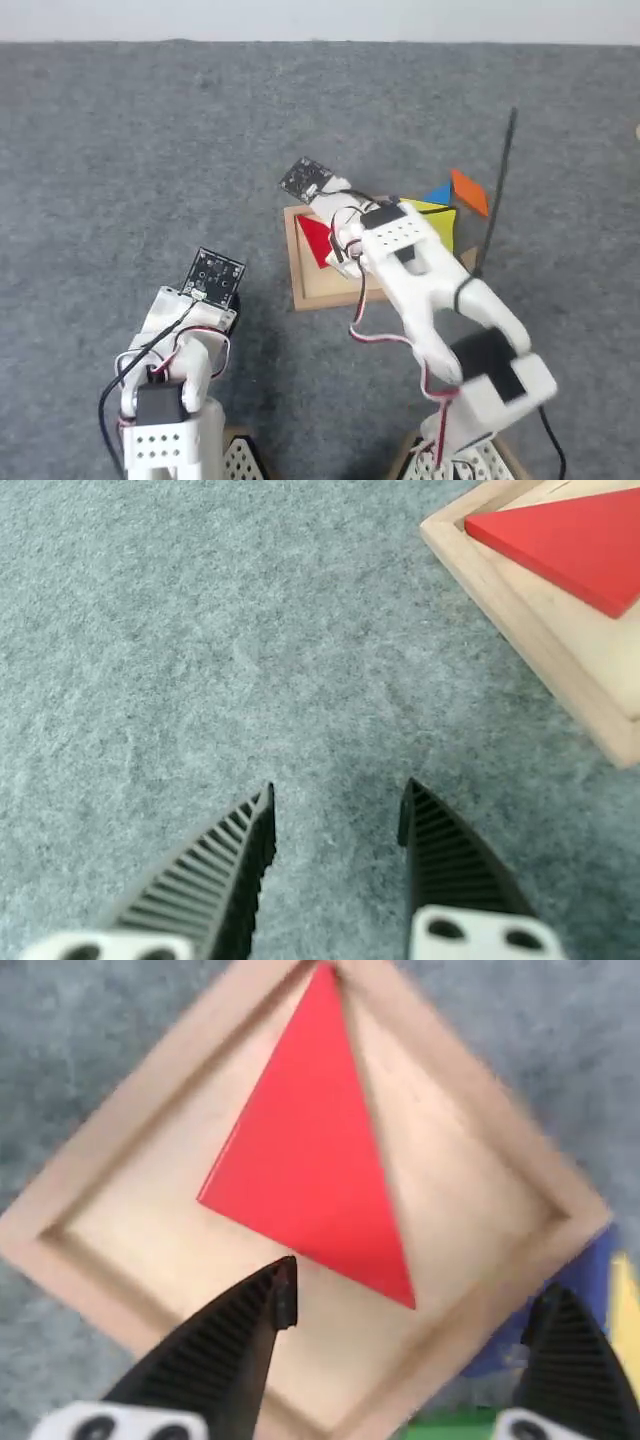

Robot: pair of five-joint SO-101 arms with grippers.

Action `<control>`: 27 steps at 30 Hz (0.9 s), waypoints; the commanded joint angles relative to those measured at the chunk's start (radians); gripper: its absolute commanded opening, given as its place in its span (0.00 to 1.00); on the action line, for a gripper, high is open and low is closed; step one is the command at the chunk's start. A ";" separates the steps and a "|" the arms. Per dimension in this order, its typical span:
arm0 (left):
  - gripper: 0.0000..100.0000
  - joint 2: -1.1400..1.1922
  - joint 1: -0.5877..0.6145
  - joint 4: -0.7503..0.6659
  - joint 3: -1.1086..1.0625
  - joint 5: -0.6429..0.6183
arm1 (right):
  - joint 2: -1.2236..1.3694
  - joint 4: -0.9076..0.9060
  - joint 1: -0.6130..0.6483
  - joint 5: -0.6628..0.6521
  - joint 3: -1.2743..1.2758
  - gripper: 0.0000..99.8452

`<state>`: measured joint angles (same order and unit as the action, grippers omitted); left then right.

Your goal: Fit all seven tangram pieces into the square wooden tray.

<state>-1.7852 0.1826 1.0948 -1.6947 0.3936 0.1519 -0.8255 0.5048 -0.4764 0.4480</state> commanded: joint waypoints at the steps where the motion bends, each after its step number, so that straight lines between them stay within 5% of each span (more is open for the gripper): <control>1: 0.19 -0.012 -0.005 0.006 0.010 -0.006 | 0.076 0.007 -0.050 0.012 -0.135 0.36; 14: 0.19 -0.012 -0.005 0.006 0.010 -0.006 | 0.150 0.004 -0.193 0.064 -0.299 0.36; 27: 0.19 -0.012 -0.005 0.006 0.010 -0.006 | -0.231 0.021 -0.008 0.086 0.245 0.36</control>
<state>-1.7852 0.1826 1.0948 -1.6947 0.3936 0.0307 -0.8163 0.4465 -0.3951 0.6168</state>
